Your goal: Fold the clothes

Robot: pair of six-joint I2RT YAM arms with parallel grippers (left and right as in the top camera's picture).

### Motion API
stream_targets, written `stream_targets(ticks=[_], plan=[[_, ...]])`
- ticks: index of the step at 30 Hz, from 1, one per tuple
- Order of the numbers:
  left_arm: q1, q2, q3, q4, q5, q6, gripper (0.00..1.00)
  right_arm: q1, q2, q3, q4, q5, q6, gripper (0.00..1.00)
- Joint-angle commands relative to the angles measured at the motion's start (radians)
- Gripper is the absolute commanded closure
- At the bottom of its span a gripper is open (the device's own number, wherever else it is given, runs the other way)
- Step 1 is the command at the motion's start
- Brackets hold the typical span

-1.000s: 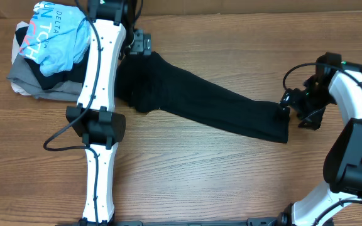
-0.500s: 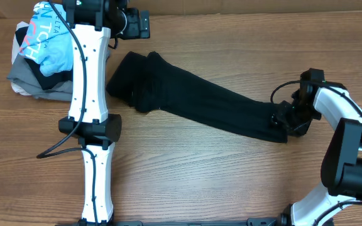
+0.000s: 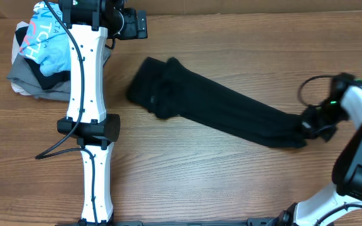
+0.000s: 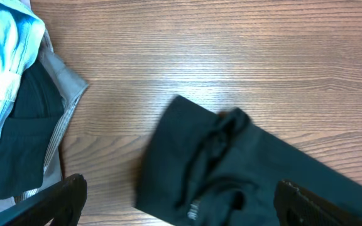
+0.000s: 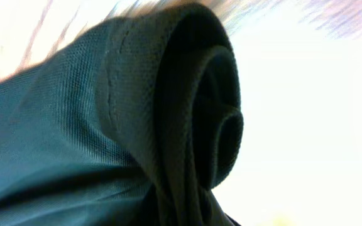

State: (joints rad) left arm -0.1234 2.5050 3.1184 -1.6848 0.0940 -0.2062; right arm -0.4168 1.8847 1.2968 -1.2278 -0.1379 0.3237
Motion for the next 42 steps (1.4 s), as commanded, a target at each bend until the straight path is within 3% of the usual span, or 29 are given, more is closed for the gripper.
stream_targets(ticks=[1, 6, 13, 20, 27, 29, 30, 31, 32, 35, 42], plan=[[0.009, -0.04, 0.024, -0.005, 0.011, 0.012, 0.03, -0.056, 0.0, 0.111, -0.043, -0.028, -0.073, 0.96], [0.009, -0.04, 0.024, -0.005, 0.011, 0.012, 0.02, -0.042, 0.0, 0.21, -0.118, -0.163, -0.206, 0.96], [0.011, -0.04, 0.024, -0.004, 0.011, 0.012, 0.01, 0.192, 0.0, 0.221, -0.105, -0.174, -0.219, 0.96], [0.011, -0.04, 0.023, -0.005, 0.011, 0.012, 0.01, 0.512, 0.002, 0.221, 0.109, -0.18, -0.071, 0.96], [0.011, -0.04, 0.023, -0.005, 0.011, 0.012, 0.0, 0.692, 0.031, 0.221, 0.237, -0.107, 0.022, 0.94], [0.011, -0.04, 0.023, -0.005, 0.011, 0.012, 0.0, 0.716, 0.05, 0.221, 0.253, -0.106, 0.022, 0.79], [0.011, -0.04, 0.023, -0.005, 0.011, 0.012, 0.0, 0.728, 0.064, 0.221, 0.263, -0.106, 0.02, 0.43], [0.011, -0.04, 0.023, -0.005, 0.011, 0.012, 0.0, 0.731, 0.068, 0.221, 0.266, -0.107, 0.014, 0.29], [0.011, -0.04, 0.023, -0.005, 0.012, 0.012, 0.0, 0.732, 0.068, 0.221, 0.265, -0.107, 0.014, 0.23], [0.011, -0.04, 0.01, -0.005, 0.022, 0.012, 0.0, 0.728, 0.065, 0.238, 0.239, -0.115, 0.015, 0.15], [0.011, -0.04, -0.16, -0.001, 0.042, 0.094, 0.0, 0.661, 0.005, 0.382, 0.086, -0.126, -0.005, 0.13]])
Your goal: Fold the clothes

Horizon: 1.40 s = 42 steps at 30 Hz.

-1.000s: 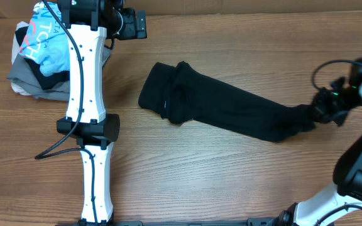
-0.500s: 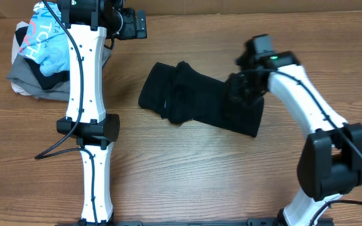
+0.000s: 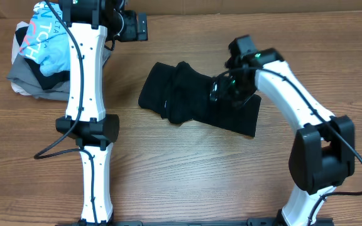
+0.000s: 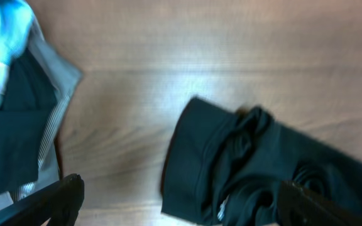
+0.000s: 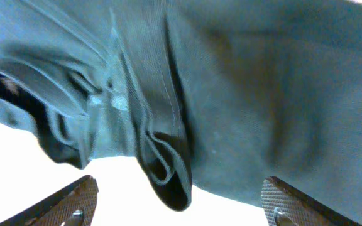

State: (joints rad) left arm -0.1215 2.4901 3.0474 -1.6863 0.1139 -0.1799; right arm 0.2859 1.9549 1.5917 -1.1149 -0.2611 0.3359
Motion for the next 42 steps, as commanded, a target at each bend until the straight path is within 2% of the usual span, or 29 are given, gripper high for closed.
stream_targets(ticks=[1, 12, 21, 26, 28, 30, 31, 32, 33, 34, 36, 42], plan=[[0.009, -0.024, -0.133, 0.006, 0.022, 0.084, 0.0, -0.053, -0.074, 0.105, -0.045, -0.002, -0.028, 0.13], [0.011, -0.024, -0.672, 0.269, 0.2, 0.325, 0.01, -0.109, -0.087, 0.13, -0.127, 0.018, -0.075, 0.13], [0.008, -0.024, -0.904, 0.46, 0.24, 0.334, 0.06, -0.109, -0.087, 0.13, -0.122, 0.059, -0.077, 0.14], [0.007, -0.024, -0.99, 0.54, 0.245, 0.333, 0.12, -0.11, -0.087, 0.13, -0.12, 0.06, -0.078, 0.17], [0.007, -0.024, -1.019, 0.568, 0.242, 0.333, 0.2, -0.11, -0.087, 0.13, -0.117, 0.075, -0.077, 0.2], [0.007, -0.024, -1.048, 0.598, 0.243, 0.332, 0.38, -0.11, -0.087, 0.13, -0.114, 0.089, -0.077, 0.24], [0.007, -0.024, -1.061, 0.613, 0.245, 0.323, 0.47, -0.109, -0.086, 0.13, -0.113, 0.089, -0.077, 0.29], [0.007, -0.024, -1.071, 0.621, 0.246, 0.311, 0.6, -0.109, -0.086, 0.13, -0.113, 0.089, -0.074, 0.35], [0.006, -0.024, -1.08, 0.629, 0.246, 0.299, 0.75, -0.109, -0.086, 0.13, -0.113, 0.088, -0.074, 0.45], [0.006, -0.024, -1.085, 0.631, 0.246, 0.285, 0.93, -0.109, -0.086, 0.13, -0.113, 0.088, -0.073, 0.65], [0.005, -0.025, -1.085, 0.627, 0.248, 0.277, 0.96, -0.109, -0.084, 0.13, -0.114, 0.088, -0.055, 0.96], [0.01, -0.076, -1.029, 0.601, 0.243, 0.288, 0.96, -0.109, -0.079, 0.086, -0.095, 0.039, -0.044, 0.96]])
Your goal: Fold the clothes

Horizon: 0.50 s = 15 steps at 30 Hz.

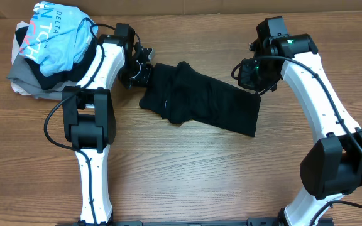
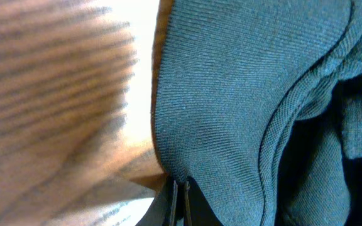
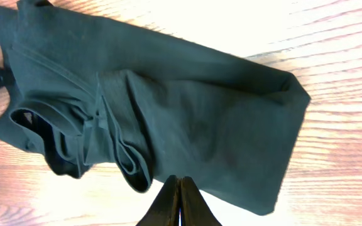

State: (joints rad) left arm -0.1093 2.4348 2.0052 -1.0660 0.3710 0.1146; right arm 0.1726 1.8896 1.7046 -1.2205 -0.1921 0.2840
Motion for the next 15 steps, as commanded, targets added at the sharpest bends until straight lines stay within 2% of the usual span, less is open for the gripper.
stream_targets(ticks=[1, 8, 15], plan=[[-0.001, -0.035, 0.024, -0.025, -0.014, -0.008, 0.96, 0.004, -0.014, -0.043, 0.019, -0.04, 0.008, 0.96], [-0.002, -0.194, 0.051, -0.052, -0.014, -0.011, 0.96, 0.002, -0.014, -0.18, 0.11, -0.124, 0.009, 0.96], [-0.002, -0.321, 0.051, -0.086, -0.014, -0.01, 0.96, -0.007, -0.014, -0.313, 0.237, -0.127, 0.032, 0.96]])
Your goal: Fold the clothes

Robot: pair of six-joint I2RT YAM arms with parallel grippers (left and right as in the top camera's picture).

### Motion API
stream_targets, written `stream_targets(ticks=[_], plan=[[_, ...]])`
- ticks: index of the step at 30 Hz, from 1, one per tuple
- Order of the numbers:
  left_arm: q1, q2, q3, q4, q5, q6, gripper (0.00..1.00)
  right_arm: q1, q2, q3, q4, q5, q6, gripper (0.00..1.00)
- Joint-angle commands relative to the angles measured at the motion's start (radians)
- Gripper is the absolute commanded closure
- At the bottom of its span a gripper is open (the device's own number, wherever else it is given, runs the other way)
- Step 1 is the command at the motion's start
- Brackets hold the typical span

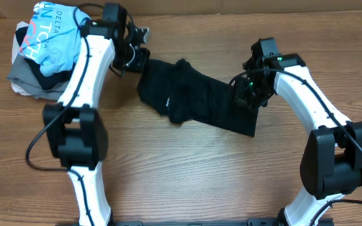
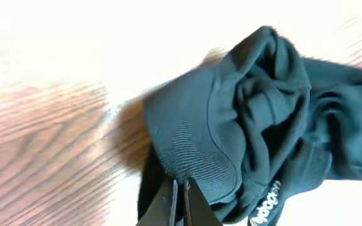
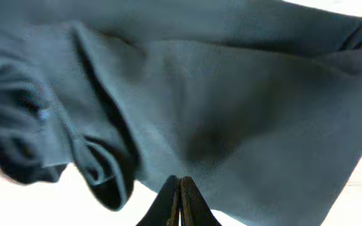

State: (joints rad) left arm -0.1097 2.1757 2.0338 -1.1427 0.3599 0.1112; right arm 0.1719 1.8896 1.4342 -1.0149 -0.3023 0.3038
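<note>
A black garment (image 1: pixel 200 103) lies folded short across the middle of the table, bunched at its left end. My left gripper (image 1: pixel 138 61) is at its upper left corner. In the left wrist view that gripper (image 2: pixel 180 184) is shut on the ribbed edge of the garment (image 2: pixel 263 113). My right gripper (image 1: pixel 242 95) is low over the right half. In the right wrist view it (image 3: pixel 180 183) is shut, its tips against the flat cloth (image 3: pixel 231 94), with no fabric seen between them.
A pile of other clothes (image 1: pixel 43 53), light blue on top with grey and black below, sits at the back left corner. The wooden table (image 1: pixel 187 176) stretches bare toward the front. Both arm bases stand at the front edge.
My left gripper, still shut on the garment's left edge, now sits higher and a little further back. My right gripper has come down from above onto the garment's right half.
The garment first lay stretched long, my right gripper shut on its right end and the left open above its left end. Then it lay folded short with my right gripper open over it. Later the left was shut on the left edge, the right shut above.
</note>
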Motion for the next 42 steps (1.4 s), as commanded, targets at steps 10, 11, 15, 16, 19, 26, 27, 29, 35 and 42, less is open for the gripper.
stream_targets(ticks=[10, 11, 15, 16, 19, 26, 27, 29, 35, 42], plan=[[-0.001, -0.123, 0.023, -0.056, -0.004, 0.01, 0.96, -0.074, -0.014, -0.195, 0.167, -0.071, 0.041, 0.96], [-0.001, -0.125, 0.024, -0.058, -0.004, 0.009, 0.96, -0.074, -0.014, -0.201, 0.174, -0.074, 0.041, 0.96], [-0.006, -0.144, 0.032, -0.057, 0.036, 0.009, 0.96, -0.074, -0.013, -0.21, 0.204, -0.085, 0.044, 0.96], [-0.009, -0.148, 0.038, -0.056, 0.058, 0.008, 0.96, -0.074, -0.013, -0.211, 0.213, -0.085, 0.049, 0.96], [-0.031, -0.159, 0.066, -0.053, 0.139, 0.008, 0.96, -0.076, 0.001, -0.211, 0.237, -0.085, 0.065, 0.96], [-0.164, -0.162, 0.084, 0.011, 0.169, -0.08, 0.96, -0.076, 0.098, -0.211, 0.263, -0.089, 0.072, 0.96], [-0.188, -0.16, 0.084, 0.026, 0.169, -0.1, 0.96, -0.076, 0.112, -0.211, 0.267, -0.095, 0.072, 0.96], [-0.25, -0.152, 0.084, 0.073, 0.166, -0.143, 0.96, -0.076, 0.137, -0.211, 0.278, -0.112, 0.074, 0.96], [-0.425, -0.126, 0.083, 0.223, 0.122, -0.26, 0.96, -0.09, 0.144, -0.211, 0.278, -0.116, 0.087, 0.96], [-0.575, -0.074, 0.083, 0.258, -0.057, -0.367, 0.96, -0.195, 0.118, -0.175, 0.282, -0.272, 0.081, 0.96]])
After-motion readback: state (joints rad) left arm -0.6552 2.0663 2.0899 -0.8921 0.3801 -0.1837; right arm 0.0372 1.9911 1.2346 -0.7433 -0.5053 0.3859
